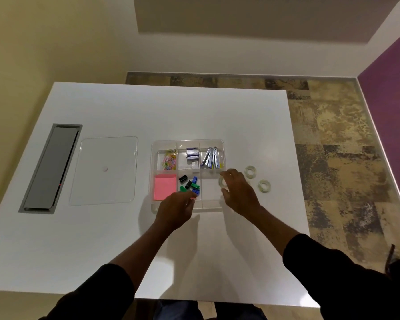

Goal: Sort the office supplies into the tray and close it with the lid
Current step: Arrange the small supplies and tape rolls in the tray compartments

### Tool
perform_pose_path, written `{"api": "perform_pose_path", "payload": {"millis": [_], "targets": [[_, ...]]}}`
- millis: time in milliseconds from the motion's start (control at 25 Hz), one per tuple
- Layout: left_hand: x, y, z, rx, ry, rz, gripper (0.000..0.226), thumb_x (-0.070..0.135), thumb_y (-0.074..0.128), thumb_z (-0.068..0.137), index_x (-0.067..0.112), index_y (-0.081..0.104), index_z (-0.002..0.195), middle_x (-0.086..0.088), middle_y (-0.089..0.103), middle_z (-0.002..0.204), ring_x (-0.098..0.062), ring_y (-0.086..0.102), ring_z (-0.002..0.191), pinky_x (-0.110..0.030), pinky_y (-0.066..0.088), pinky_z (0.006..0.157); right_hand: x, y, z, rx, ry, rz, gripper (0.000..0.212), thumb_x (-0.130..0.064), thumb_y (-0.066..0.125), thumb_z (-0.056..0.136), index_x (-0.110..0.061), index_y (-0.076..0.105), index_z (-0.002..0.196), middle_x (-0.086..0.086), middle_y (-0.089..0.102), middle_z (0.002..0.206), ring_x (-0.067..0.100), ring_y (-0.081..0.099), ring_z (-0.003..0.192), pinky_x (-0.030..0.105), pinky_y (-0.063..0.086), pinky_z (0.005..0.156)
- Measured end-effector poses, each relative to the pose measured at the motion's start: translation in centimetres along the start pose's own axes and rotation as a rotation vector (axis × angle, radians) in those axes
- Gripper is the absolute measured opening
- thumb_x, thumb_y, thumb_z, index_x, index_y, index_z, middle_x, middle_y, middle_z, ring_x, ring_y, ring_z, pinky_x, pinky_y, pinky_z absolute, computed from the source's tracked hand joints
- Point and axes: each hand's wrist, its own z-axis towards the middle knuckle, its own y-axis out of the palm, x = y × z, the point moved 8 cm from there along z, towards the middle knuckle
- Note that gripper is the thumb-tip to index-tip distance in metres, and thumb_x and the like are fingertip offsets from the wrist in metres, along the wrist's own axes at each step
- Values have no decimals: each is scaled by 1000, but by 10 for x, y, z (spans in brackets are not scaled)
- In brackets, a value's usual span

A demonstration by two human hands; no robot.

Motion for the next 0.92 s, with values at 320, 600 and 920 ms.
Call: {"api": "perform_pose_path", "payload": {"millis": [320,600,920], "targets": [[-18,-16,1,32,-12,-7,39,23,66,103,20,65,141,-7,79,124,-22,76,102,-34,63,78,-25,74,49,-259,-21,-215,41,-3,74,90,-9,61,129,16,59,133,33,59,124,45,64,84],[-34,-20,2,-4,-64,-13,37,24,65,103,21,66,140,-6,80,121,-20,75,98,-34,63,77,-21,72,54,-183,-21,-140,40,-5,76,91,-8,63,129,15,67,127,32,65,117,45,67,80],[-32,-9,11,-47,-67,-28,36,24,66,102,21,67,138,-4,79,125,-20,75,104,-38,65,83,50,12,31,103,104,-216,46,1,67,82,-9,65,127,11,67,117,34,64,100,43,58,70]]}}
